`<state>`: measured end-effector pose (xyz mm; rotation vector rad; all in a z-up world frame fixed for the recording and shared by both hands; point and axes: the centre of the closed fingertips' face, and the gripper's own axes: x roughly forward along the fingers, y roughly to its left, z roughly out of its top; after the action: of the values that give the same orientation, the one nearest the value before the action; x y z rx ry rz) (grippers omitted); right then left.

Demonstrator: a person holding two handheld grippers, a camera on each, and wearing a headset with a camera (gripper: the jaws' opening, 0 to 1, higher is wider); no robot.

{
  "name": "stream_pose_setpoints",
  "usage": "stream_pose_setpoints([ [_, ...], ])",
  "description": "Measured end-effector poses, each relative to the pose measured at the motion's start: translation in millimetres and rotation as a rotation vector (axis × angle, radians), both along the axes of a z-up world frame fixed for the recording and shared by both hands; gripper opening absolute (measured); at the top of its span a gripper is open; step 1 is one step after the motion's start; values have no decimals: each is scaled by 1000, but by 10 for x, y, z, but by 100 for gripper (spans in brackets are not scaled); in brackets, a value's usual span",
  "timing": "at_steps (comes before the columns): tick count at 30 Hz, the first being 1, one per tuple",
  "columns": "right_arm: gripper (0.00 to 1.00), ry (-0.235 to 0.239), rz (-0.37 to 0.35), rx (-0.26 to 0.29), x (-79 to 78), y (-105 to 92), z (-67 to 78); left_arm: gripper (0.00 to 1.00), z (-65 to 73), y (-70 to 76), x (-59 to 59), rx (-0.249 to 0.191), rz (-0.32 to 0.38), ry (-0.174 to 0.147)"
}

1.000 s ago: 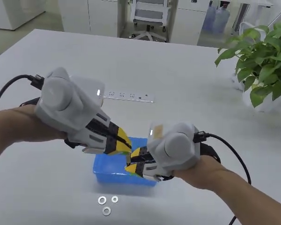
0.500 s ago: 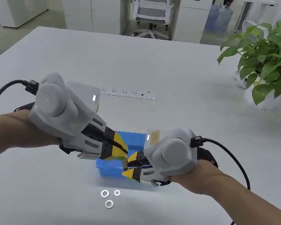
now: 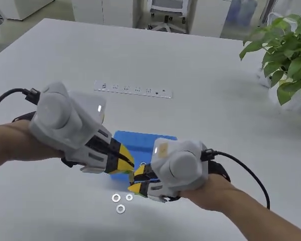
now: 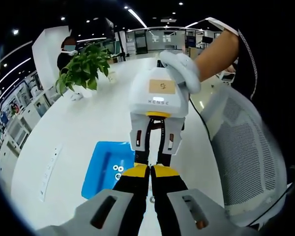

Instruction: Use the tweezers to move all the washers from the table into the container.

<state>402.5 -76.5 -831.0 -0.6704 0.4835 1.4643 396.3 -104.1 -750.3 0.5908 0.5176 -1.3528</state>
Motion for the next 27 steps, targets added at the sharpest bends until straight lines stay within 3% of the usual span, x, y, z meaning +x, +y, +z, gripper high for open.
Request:
stream_pose_setpoints([
  [27,13,57,32,-1,-303,124,-228,6,-230,117,-254,21,24,49],
])
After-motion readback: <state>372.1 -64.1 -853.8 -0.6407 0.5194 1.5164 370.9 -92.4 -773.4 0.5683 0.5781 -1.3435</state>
